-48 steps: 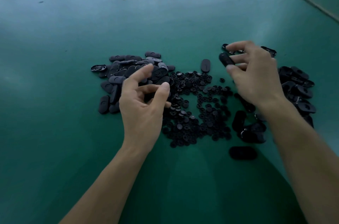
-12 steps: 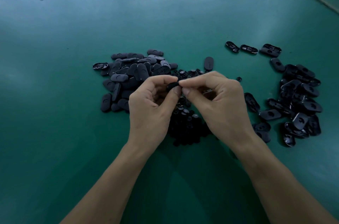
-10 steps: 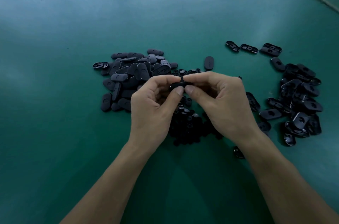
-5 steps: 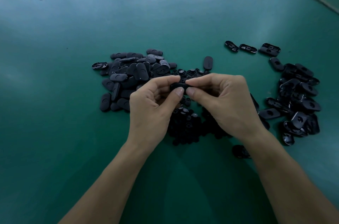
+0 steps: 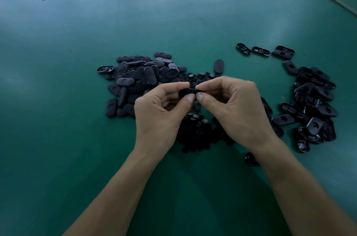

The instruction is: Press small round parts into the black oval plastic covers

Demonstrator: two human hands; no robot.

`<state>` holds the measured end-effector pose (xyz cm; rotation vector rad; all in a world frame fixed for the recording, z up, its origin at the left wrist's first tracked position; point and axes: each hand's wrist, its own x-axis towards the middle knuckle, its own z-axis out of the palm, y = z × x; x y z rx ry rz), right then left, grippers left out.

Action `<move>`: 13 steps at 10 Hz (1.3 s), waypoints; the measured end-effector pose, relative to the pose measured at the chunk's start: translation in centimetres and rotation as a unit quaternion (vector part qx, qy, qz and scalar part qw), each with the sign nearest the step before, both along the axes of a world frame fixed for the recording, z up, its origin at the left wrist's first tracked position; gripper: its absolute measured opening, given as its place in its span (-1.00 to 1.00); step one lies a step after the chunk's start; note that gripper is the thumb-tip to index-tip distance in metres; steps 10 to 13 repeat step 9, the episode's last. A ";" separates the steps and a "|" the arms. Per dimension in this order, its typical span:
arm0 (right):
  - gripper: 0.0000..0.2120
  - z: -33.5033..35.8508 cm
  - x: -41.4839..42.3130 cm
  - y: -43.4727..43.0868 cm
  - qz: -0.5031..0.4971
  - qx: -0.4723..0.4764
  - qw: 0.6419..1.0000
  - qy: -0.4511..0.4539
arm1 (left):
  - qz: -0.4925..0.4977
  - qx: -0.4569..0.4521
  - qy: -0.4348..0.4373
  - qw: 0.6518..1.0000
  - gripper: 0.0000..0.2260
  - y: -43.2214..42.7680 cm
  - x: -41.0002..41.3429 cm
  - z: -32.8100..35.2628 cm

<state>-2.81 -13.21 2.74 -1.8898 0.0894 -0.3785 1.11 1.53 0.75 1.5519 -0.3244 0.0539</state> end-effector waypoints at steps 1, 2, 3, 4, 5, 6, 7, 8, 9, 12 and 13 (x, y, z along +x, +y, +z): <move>-0.84 0.0 0.0 -0.1 0.012 0.003 1.000 0.001 | 0.012 0.000 0.003 1.000 -0.78 0.1 0.0 0.0; -0.84 -0.1 0.2 0.0 0.015 0.000 1.000 0.003 | 0.020 -0.006 0.021 1.000 -0.82 0.1 0.1 -0.2; -0.83 -0.2 0.4 0.0 0.017 0.003 1.000 0.006 | 0.022 -0.012 0.016 1.000 -0.82 0.1 0.1 -0.4; -0.81 -0.3 0.3 0.2 0.016 0.003 1.000 -0.001 | 0.024 -0.030 0.014 0.999 -0.79 0.1 0.1 -0.4; -0.78 -0.3 0.2 0.3 0.006 -0.004 1.000 0.000 | 0.043 -0.041 0.003 0.998 -0.80 0.1 0.3 -0.5; -0.78 0.0 0.1 0.0 -0.022 -0.001 1.000 -0.004 | 0.092 -0.058 0.006 0.994 -0.82 0.1 0.4 -0.7; -0.82 0.9 0.0 -0.4 -0.036 0.018 0.999 -0.020 | 0.133 -0.089 0.021 0.987 -0.84 0.0 0.8 -0.7; -0.84 2.3 -0.2 -0.6 -0.037 0.023 0.998 -0.048 | 0.148 -0.119 0.035 0.981 -0.78 -0.1 1.1 -0.7; -0.85 4.5 -1.1 -1.4 -0.027 0.052 0.991 -0.119 | 0.138 -0.119 0.052 0.982 -0.59 0.0 1.2 -0.9; -0.85 4.5 -1.1 -1.4 -0.027 0.052 0.991 -0.119 | 0.138 -0.119 0.052 0.982 -0.59 0.0 1.2 -0.9; -0.85 4.5 -1.1 -1.4 -0.027 0.052 0.991 -0.119 | 0.138 -0.119 0.052 0.982 -0.59 0.0 1.2 -0.9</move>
